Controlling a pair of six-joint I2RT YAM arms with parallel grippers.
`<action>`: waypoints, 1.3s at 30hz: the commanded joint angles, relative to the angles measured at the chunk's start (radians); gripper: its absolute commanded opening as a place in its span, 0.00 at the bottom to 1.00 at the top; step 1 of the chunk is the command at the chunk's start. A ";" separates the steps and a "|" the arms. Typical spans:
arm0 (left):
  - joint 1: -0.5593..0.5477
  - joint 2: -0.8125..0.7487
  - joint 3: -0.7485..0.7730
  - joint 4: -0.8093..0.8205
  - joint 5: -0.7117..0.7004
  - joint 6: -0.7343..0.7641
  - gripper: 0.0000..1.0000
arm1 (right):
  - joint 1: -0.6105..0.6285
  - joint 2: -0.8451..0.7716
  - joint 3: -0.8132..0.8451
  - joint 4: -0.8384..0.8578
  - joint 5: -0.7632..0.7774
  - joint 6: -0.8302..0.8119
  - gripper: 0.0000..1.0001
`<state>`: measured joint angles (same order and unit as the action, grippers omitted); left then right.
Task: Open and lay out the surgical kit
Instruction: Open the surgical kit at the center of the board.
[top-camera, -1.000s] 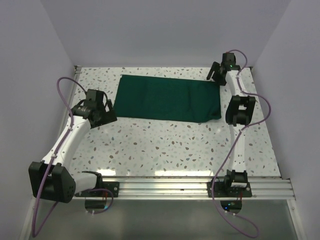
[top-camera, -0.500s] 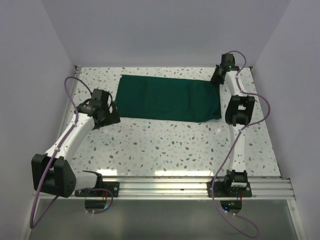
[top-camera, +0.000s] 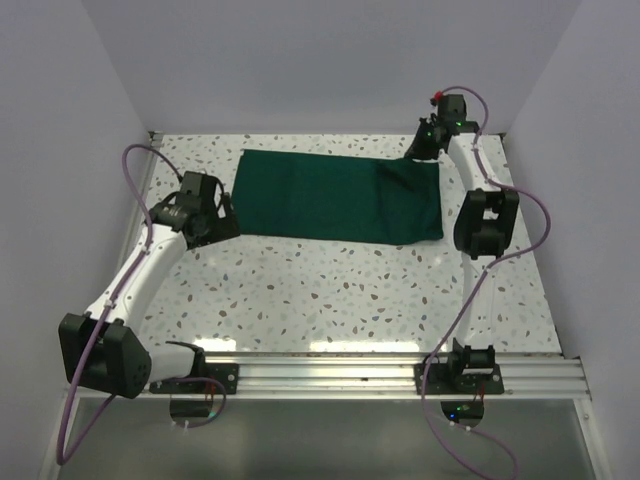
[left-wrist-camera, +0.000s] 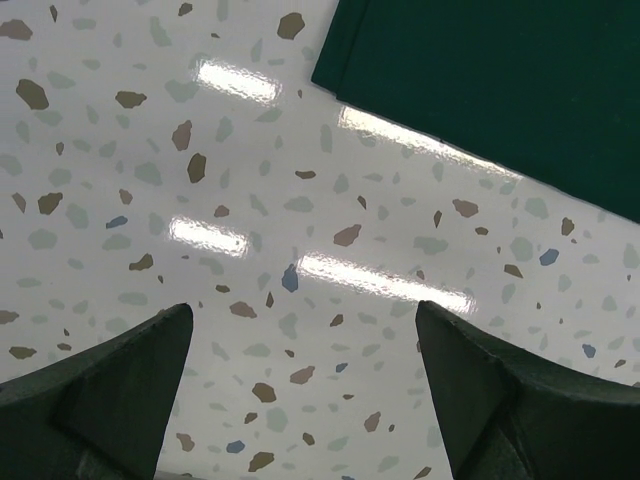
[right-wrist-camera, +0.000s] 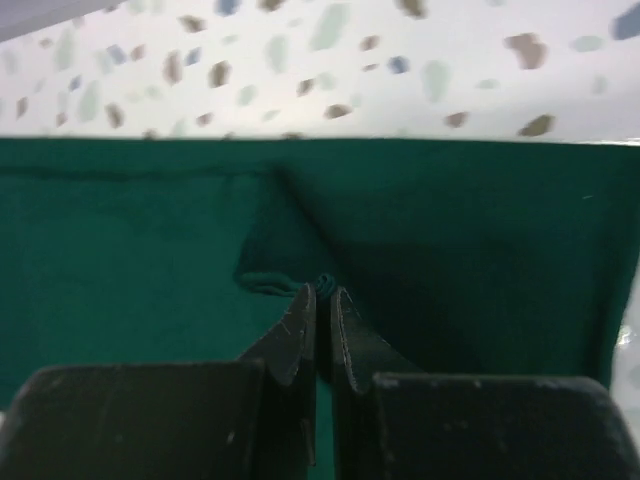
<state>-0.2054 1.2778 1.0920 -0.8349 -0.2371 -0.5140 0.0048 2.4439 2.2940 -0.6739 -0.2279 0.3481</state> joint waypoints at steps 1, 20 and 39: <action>-0.005 -0.034 0.065 -0.006 -0.019 -0.012 0.98 | 0.116 -0.190 -0.045 0.001 -0.088 -0.063 0.00; -0.006 0.002 0.143 0.052 0.007 -0.038 0.98 | 0.416 -1.122 -0.970 -0.217 0.203 0.006 0.00; -0.092 0.181 0.313 0.068 0.010 -0.086 0.98 | 0.414 -1.508 -1.283 -0.552 0.377 0.209 0.99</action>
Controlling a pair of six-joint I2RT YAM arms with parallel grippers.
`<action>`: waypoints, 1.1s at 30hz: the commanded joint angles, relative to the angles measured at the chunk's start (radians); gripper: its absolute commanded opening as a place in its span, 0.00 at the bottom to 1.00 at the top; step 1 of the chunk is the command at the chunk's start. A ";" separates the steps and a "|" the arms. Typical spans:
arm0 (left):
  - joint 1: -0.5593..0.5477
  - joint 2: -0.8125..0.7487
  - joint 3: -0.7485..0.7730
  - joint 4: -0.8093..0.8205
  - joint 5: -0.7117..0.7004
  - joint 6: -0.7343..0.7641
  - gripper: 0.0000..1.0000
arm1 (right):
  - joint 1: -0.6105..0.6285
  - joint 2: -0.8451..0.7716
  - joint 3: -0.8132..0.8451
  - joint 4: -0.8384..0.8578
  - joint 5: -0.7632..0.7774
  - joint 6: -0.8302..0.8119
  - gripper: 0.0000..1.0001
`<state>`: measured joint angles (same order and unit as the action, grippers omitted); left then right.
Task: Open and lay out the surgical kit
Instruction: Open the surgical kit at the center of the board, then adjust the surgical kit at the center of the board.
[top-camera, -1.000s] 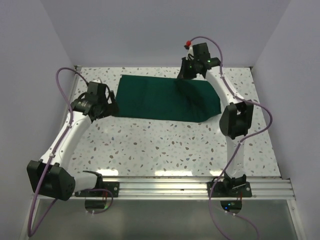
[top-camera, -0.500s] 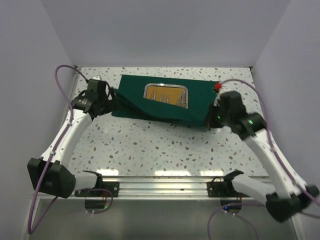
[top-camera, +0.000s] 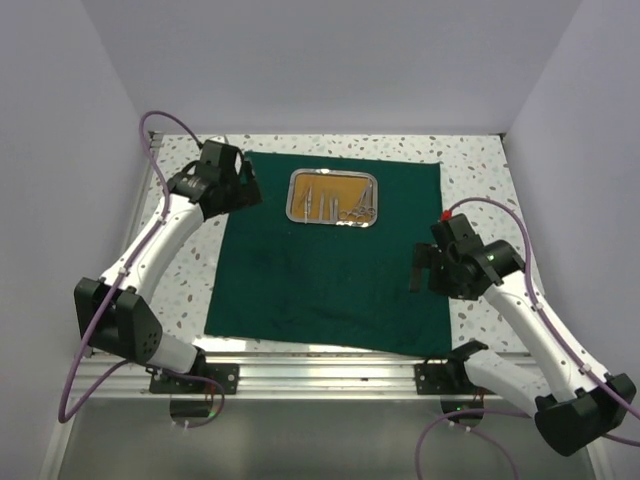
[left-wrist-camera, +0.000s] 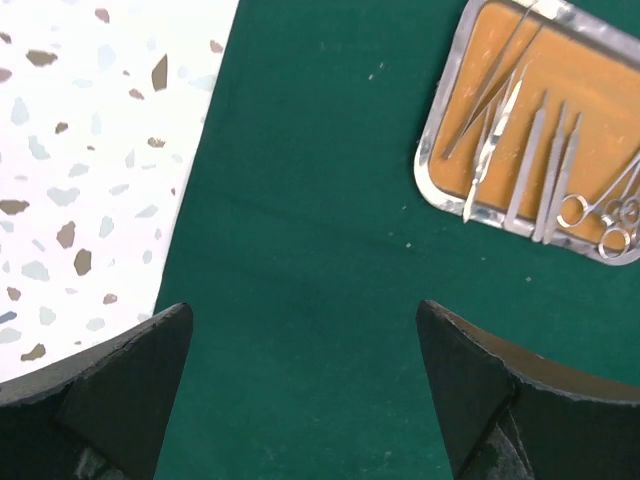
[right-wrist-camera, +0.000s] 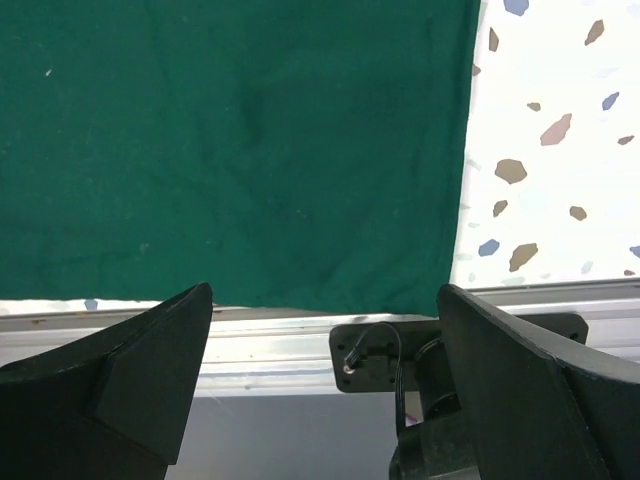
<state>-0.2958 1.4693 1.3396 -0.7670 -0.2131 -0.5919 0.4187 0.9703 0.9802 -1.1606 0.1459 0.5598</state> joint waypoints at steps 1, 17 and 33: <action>-0.002 -0.015 0.066 -0.005 -0.017 0.003 0.98 | 0.002 -0.035 0.035 -0.041 0.004 0.002 0.99; 0.003 0.150 0.098 0.074 0.003 0.136 0.99 | -0.061 0.584 0.450 0.205 0.031 -0.123 0.99; 0.027 0.538 0.369 0.094 0.067 0.173 0.97 | -0.319 1.231 1.113 0.111 0.026 -0.176 0.91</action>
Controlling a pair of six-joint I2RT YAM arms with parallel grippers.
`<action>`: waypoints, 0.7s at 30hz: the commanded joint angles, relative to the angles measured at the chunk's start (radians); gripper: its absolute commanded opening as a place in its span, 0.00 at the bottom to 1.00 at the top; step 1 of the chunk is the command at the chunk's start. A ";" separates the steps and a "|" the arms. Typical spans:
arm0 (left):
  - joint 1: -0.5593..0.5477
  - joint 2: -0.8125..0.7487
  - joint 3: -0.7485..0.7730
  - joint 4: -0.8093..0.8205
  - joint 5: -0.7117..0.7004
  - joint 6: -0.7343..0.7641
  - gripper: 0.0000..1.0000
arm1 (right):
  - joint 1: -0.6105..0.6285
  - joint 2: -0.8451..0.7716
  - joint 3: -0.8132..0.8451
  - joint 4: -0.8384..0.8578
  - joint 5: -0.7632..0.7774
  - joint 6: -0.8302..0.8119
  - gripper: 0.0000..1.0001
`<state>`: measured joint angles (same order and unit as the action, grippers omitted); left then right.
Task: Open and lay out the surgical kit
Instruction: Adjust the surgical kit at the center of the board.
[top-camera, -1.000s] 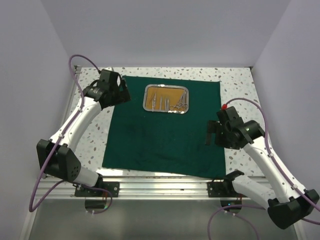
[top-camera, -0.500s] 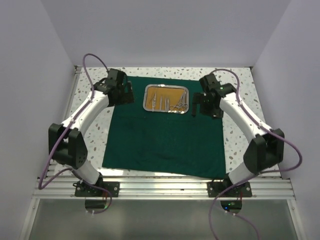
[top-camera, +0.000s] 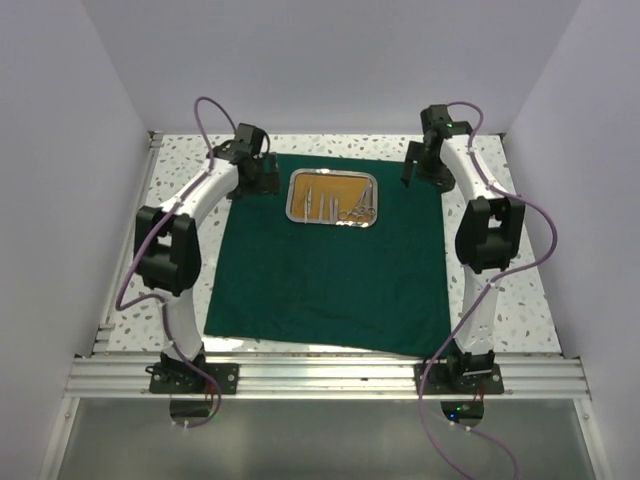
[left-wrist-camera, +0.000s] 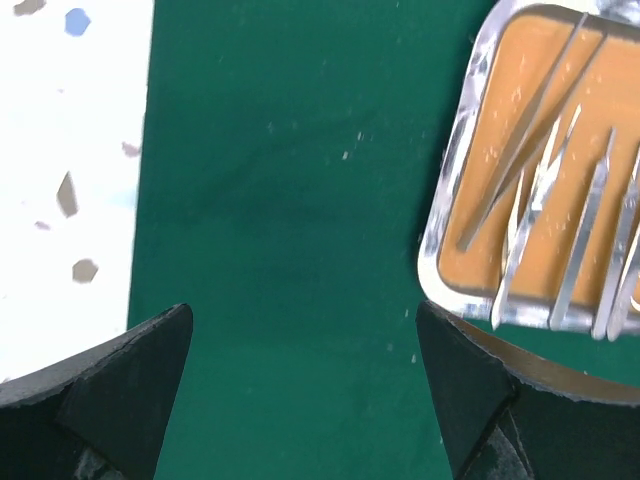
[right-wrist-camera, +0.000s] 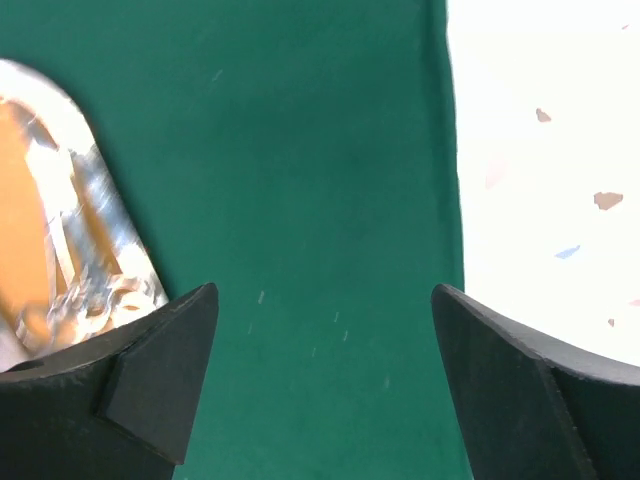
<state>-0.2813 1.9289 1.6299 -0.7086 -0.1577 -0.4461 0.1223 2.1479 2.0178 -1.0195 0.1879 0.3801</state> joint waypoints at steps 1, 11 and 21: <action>0.016 0.099 0.115 0.031 0.017 0.030 0.97 | -0.027 0.108 0.125 -0.036 -0.018 0.002 0.89; 0.071 0.258 0.254 -0.022 0.047 0.037 0.97 | -0.082 0.371 0.386 -0.079 0.010 0.000 0.87; 0.134 0.303 0.243 -0.043 0.026 0.067 0.95 | -0.101 0.587 0.514 -0.092 -0.018 -0.041 0.45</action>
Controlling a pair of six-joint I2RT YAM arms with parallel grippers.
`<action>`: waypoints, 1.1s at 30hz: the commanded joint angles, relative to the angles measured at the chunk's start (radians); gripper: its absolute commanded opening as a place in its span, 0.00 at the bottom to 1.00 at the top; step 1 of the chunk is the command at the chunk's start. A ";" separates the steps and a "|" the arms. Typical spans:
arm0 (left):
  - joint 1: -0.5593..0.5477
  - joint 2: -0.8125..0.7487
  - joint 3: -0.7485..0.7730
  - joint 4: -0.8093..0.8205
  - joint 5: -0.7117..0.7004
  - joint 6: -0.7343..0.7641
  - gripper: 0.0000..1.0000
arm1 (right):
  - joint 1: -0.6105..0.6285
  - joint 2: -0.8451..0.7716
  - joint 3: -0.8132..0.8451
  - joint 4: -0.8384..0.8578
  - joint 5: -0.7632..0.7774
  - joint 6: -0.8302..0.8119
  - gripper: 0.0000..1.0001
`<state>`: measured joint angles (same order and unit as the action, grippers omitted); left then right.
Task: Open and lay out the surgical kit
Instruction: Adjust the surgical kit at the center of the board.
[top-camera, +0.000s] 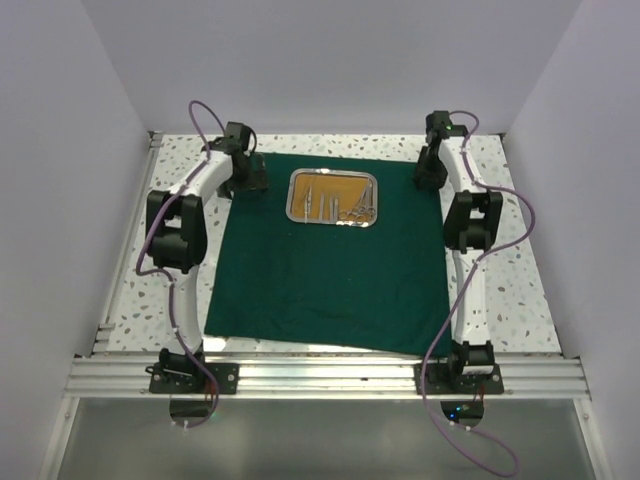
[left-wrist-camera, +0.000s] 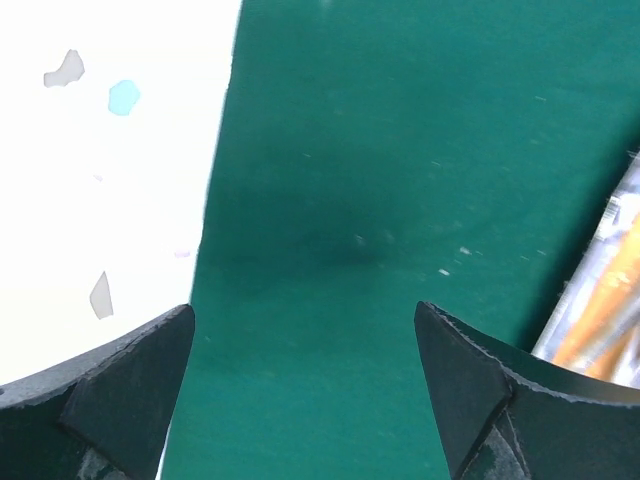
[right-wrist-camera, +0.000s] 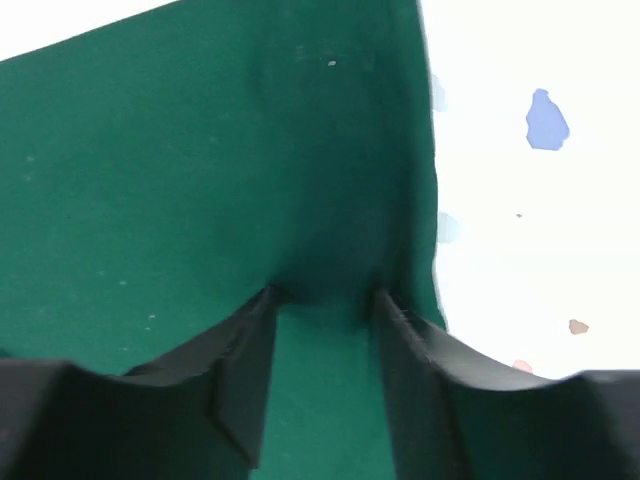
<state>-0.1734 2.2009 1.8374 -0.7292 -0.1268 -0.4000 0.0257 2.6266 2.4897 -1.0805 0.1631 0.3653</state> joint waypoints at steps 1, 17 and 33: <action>0.031 0.036 0.033 -0.022 -0.005 0.020 0.95 | 0.000 0.130 0.066 -0.045 -0.002 -0.025 0.45; 0.048 -0.032 0.003 -0.030 -0.025 0.055 0.95 | 0.002 0.130 0.081 0.042 0.007 0.029 0.89; 0.046 -0.331 -0.157 0.007 -0.010 -0.002 0.95 | 0.075 -0.349 -0.166 0.067 -0.009 -0.043 0.95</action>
<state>-0.1349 1.9720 1.7405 -0.7609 -0.1379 -0.3824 0.0654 2.3768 2.2940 -0.9806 0.1909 0.3447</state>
